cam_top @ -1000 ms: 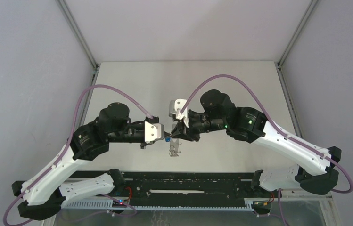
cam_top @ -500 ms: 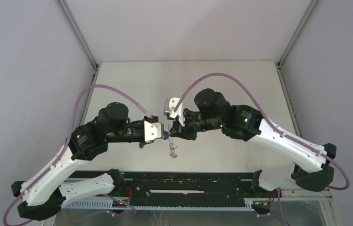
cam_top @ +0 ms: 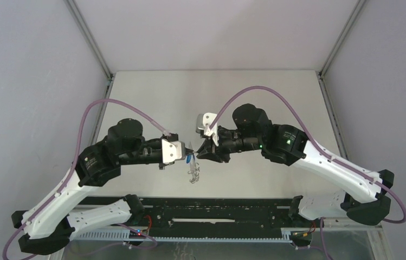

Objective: Put the keys on the keyring

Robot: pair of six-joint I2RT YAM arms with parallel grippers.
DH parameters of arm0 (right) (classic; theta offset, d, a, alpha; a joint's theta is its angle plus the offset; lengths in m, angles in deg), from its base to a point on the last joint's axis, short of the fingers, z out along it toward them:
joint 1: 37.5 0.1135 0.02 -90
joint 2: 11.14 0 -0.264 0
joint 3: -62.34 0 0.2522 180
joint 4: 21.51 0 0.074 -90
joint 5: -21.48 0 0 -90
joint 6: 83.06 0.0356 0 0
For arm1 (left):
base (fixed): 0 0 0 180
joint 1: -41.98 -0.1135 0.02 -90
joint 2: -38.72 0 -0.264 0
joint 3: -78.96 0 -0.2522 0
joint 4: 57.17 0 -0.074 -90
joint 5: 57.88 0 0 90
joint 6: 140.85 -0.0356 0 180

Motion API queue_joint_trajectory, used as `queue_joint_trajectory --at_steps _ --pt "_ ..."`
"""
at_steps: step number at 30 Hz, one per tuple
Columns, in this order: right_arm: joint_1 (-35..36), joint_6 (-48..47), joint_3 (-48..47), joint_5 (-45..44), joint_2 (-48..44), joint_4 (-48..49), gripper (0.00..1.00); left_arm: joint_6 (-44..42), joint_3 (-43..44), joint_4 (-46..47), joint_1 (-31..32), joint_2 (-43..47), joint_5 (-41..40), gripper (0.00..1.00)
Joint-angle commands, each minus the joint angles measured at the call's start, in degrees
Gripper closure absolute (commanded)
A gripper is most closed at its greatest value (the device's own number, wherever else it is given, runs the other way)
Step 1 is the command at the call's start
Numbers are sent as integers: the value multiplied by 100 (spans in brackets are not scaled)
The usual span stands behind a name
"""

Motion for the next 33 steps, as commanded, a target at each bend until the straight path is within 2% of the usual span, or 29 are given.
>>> queue_joint_trajectory --at_steps 1,10,16,22,25,28,29,33 --pt "-175 214 117 517 -292 491 75 -46 333 421 5 80 110 100" --pt "-183 147 0 699 -220 517 73 -41 328 377 7 73 171 100" --pt "-175 104 -110 730 -98 394 77 -41 330 377 5 74 168 100" --pt "-168 59 -225 705 28 220 85 -26 360 398 5 58 199 100" --pt "-166 46 -241 707 39 251 98 -7 356 404 5 55 208 100" --pt "-151 71 -192 777 14 354 100 5 334 432 6 55 200 100" --pt "-148 103 -120 782 -24 434 100 21 320 473 5 59 180 98" --pt "-289 473 584 871 -503 1344 100 -4 321 519 7 137 67 56"
